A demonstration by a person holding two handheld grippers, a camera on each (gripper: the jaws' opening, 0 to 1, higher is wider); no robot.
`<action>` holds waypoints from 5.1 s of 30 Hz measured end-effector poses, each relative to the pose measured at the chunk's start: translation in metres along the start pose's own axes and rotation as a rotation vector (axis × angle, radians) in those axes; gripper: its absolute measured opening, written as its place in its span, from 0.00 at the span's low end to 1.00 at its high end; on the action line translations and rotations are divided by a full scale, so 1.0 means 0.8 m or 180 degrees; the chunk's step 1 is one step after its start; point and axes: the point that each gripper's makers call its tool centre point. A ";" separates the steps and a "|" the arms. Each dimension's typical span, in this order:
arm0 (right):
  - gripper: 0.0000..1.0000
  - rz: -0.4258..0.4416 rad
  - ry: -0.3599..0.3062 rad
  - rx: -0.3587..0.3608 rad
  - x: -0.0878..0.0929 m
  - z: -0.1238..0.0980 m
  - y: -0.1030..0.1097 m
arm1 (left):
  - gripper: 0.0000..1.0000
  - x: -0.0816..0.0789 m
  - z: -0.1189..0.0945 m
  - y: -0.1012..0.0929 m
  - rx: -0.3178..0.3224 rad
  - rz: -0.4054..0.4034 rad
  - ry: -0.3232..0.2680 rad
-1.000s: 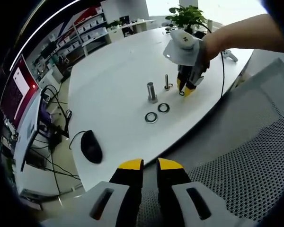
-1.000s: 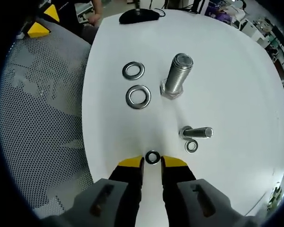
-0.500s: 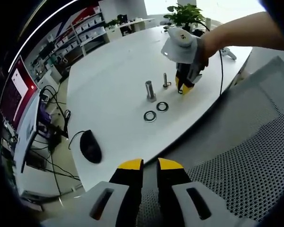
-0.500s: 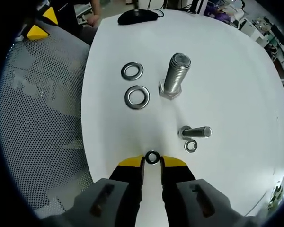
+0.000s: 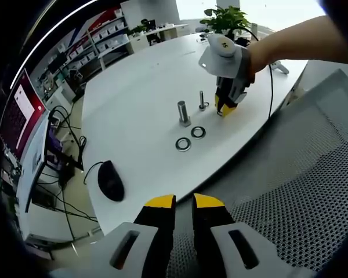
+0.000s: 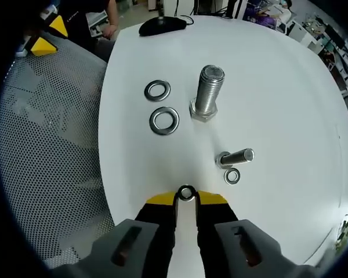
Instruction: Place the washer onto the threaded stud by aligning its center hole with the stud, sliding it down to the base, and recovering from edge contact or off-axis alignment until the washer reaches the visible bottom stop.
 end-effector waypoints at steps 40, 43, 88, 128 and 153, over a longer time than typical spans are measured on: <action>0.14 0.0150 -0.0368 0.0225 -0.051 -0.071 -0.038 | 0.09 -0.001 0.000 -0.001 0.0016 0.0025 -0.0014; 0.14 0.0109 -0.0367 0.0223 -0.059 -0.070 -0.039 | 0.09 -0.001 0.000 -0.001 0.0014 0.0021 -0.0019; 0.14 -0.0109 -0.0122 0.0218 -0.065 -0.036 -0.053 | 0.09 -0.002 0.000 -0.001 0.0014 0.0018 -0.0022; 0.30 -0.0268 0.0007 0.0120 -0.038 0.001 -0.050 | 0.09 -0.001 0.001 0.000 -0.0020 0.0006 0.0011; 0.28 0.0225 -0.0596 0.0124 -0.053 -0.057 -0.044 | 0.09 -0.003 -0.001 -0.002 -0.0018 -0.0002 -0.0015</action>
Point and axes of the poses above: the point that each gripper's makers call its tool centre point, and the gripper's own axes: z roughly forward along the fingers, y roughly to its left, x roughly out of its underside, and after that the axes turned 7 degrees about -y, right-handed
